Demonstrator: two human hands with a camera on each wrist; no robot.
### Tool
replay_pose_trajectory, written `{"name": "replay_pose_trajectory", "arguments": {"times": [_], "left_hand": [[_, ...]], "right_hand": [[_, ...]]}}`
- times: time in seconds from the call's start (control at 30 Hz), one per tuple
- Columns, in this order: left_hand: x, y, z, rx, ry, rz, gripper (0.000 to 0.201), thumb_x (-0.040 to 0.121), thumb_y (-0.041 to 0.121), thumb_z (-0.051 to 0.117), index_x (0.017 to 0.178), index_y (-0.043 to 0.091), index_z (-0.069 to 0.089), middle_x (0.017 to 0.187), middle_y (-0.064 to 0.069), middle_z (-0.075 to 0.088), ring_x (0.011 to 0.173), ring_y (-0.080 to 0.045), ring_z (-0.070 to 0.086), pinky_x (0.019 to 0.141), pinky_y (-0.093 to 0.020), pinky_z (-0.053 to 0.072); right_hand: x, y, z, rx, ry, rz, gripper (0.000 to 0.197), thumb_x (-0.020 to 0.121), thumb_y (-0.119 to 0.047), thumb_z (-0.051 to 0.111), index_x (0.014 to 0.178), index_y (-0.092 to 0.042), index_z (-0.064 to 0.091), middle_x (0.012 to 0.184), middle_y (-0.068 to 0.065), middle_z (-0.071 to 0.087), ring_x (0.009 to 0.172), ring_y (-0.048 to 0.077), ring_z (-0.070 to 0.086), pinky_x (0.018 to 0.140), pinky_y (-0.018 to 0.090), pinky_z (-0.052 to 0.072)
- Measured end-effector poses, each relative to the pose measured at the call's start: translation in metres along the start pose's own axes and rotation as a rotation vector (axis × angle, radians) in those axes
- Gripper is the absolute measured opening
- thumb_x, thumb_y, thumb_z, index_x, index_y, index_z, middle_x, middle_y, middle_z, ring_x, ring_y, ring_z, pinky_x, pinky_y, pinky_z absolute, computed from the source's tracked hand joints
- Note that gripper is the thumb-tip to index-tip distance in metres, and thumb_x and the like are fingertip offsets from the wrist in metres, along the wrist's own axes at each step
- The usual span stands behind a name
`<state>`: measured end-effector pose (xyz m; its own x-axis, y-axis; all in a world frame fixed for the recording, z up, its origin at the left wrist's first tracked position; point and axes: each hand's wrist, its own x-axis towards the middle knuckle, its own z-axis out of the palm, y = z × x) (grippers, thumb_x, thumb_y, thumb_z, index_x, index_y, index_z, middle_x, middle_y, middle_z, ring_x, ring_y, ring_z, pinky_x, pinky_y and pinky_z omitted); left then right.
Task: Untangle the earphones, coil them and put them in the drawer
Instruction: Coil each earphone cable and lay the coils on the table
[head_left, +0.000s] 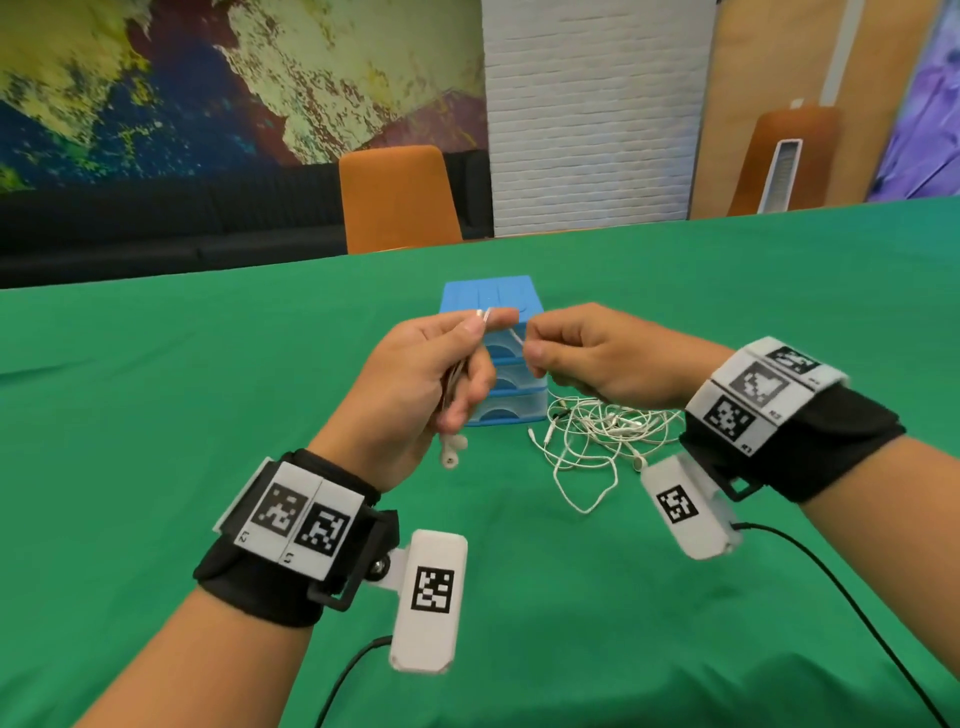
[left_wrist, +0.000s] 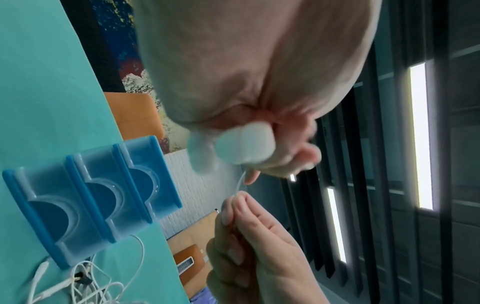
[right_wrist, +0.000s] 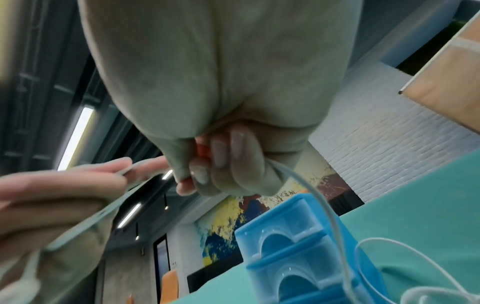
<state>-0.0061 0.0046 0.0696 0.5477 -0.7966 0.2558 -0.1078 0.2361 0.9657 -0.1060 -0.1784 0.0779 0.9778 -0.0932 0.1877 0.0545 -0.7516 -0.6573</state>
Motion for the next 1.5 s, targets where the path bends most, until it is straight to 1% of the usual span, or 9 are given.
{"name": "replay_pose_trajectory", "arguments": {"times": [0.13,0.33,0.57,0.7,0.87,1.07,1.3,1.4,1.5], "left_hand": [[-0.002,-0.002,0.004,-0.169,-0.009,-0.035,0.029,0.104,0.007,0.043,0.13,-0.001,0.054,0.088,-0.013,0.076,0.068,-0.012,0.074,0.053,-0.013,0.054],[0.005,-0.015,0.003,-0.273,0.078,0.057,0.05,0.101,-0.01,0.041,0.15,-0.002,0.034,0.137,-0.021,0.06,0.121,-0.018,0.064,0.096,-0.022,0.054],[0.004,-0.016,0.0,0.202,-0.014,0.049,0.05,0.107,0.004,0.04,0.155,0.008,0.029,0.127,-0.002,0.07,0.097,-0.015,0.073,0.094,-0.055,0.05],[0.0,-0.01,0.005,0.321,-0.098,0.087,0.032,0.108,0.02,0.04,0.133,0.011,0.058,0.08,-0.007,0.075,0.039,-0.013,0.047,0.042,-0.032,0.035],[-0.003,-0.001,0.009,0.147,-0.084,0.053,0.037,0.107,0.019,0.039,0.116,-0.001,0.069,0.048,0.0,0.038,0.04,-0.007,0.022,0.04,-0.022,0.016],[-0.004,0.007,0.015,-0.06,-0.016,0.104,0.032,0.106,0.013,0.042,0.132,0.0,0.055,0.081,-0.005,0.075,0.038,-0.004,0.052,0.032,-0.017,0.039],[0.004,-0.007,0.014,-0.188,0.085,0.132,0.051,0.102,-0.004,0.043,0.151,0.005,0.031,0.137,-0.014,0.061,0.115,-0.017,0.068,0.086,-0.022,0.056],[0.005,-0.01,0.014,-0.009,0.041,0.145,0.05,0.103,-0.006,0.04,0.149,0.01,0.031,0.143,-0.014,0.055,0.109,-0.007,0.069,0.09,-0.021,0.055],[0.003,-0.009,0.013,0.24,-0.058,0.137,0.04,0.105,-0.004,0.037,0.145,-0.005,0.038,0.127,-0.015,0.066,0.089,0.001,0.069,0.065,-0.013,0.053]], "right_hand": [[0.0,-0.003,0.017,-0.163,-0.126,-0.004,0.029,0.104,-0.028,0.05,0.08,-0.017,0.061,0.06,-0.013,0.048,0.053,0.004,0.038,0.057,0.022,0.036],[-0.008,-0.022,0.02,-0.221,-0.206,-0.055,0.029,0.103,-0.029,0.051,0.079,-0.017,0.063,0.051,-0.015,0.044,0.049,0.005,0.037,0.052,0.019,0.032],[-0.014,-0.042,-0.014,-0.18,-0.129,-0.114,0.03,0.102,-0.024,0.055,0.075,-0.017,0.065,0.054,-0.004,0.046,0.047,0.005,0.031,0.049,0.019,0.029],[-0.008,-0.041,-0.035,-0.162,0.069,-0.123,0.029,0.102,-0.022,0.055,0.076,-0.013,0.064,0.047,-0.012,0.039,0.043,0.005,0.031,0.044,0.014,0.027],[-0.002,-0.021,-0.036,-0.096,0.206,-0.07,0.03,0.103,-0.025,0.054,0.078,-0.009,0.062,0.051,-0.01,0.035,0.043,0.005,0.026,0.041,0.015,0.025],[-0.005,-0.007,-0.007,0.043,0.121,-0.045,0.027,0.104,-0.024,0.052,0.082,-0.014,0.063,0.051,-0.013,0.039,0.044,0.002,0.028,0.044,0.013,0.027],[-0.019,-0.015,0.006,-0.158,-0.136,-0.071,0.028,0.101,-0.029,0.056,0.079,-0.017,0.068,0.057,-0.008,0.043,0.052,0.007,0.034,0.054,0.025,0.032],[-0.021,-0.029,0.0,-0.188,-0.157,-0.102,0.028,0.101,-0.027,0.057,0.078,-0.017,0.068,0.057,-0.009,0.045,0.053,0.009,0.035,0.055,0.028,0.033],[-0.018,-0.037,-0.017,-0.201,-0.084,-0.126,0.029,0.1,-0.034,0.058,0.077,-0.02,0.068,0.062,-0.007,0.059,0.056,0.023,0.045,0.059,0.036,0.043]]}}
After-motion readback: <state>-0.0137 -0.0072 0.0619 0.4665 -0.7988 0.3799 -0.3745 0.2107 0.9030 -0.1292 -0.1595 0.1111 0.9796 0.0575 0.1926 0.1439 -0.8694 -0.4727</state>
